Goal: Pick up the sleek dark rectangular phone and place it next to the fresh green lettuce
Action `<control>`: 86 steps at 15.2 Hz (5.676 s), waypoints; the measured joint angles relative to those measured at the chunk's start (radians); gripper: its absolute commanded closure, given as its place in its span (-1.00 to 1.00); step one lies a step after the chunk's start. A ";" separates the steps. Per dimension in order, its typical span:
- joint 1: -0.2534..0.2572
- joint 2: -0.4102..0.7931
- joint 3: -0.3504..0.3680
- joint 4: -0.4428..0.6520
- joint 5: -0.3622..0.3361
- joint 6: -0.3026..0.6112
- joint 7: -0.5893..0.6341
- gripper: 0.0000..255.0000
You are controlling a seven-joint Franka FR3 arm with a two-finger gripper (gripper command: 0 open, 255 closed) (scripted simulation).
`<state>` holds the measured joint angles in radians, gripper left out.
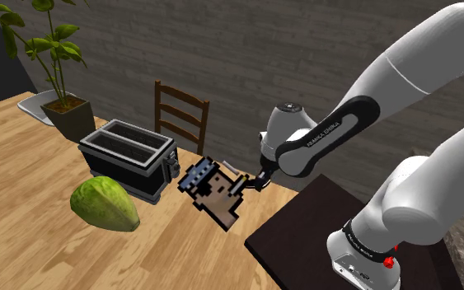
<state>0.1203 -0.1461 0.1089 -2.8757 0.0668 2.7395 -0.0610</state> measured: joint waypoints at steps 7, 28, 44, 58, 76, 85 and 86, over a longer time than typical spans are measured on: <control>0.003 -0.130 -0.007 0.011 0.007 -0.141 -0.008 1.00; 0.078 -0.223 0.101 0.177 0.049 -0.394 0.145 1.00; 0.187 0.202 0.334 0.636 -0.094 -0.435 0.599 1.00; 0.426 0.679 0.337 1.264 -0.321 -0.638 0.896 1.00; 0.464 0.823 0.294 1.252 -0.385 -0.490 0.939 1.00; 0.484 0.903 0.267 1.257 -0.417 -0.416 0.957 1.00; 0.486 0.913 0.264 1.259 -0.420 -0.408 0.959 1.00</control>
<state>0.6061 0.7666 0.3730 -1.6171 -0.3531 2.3311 0.8977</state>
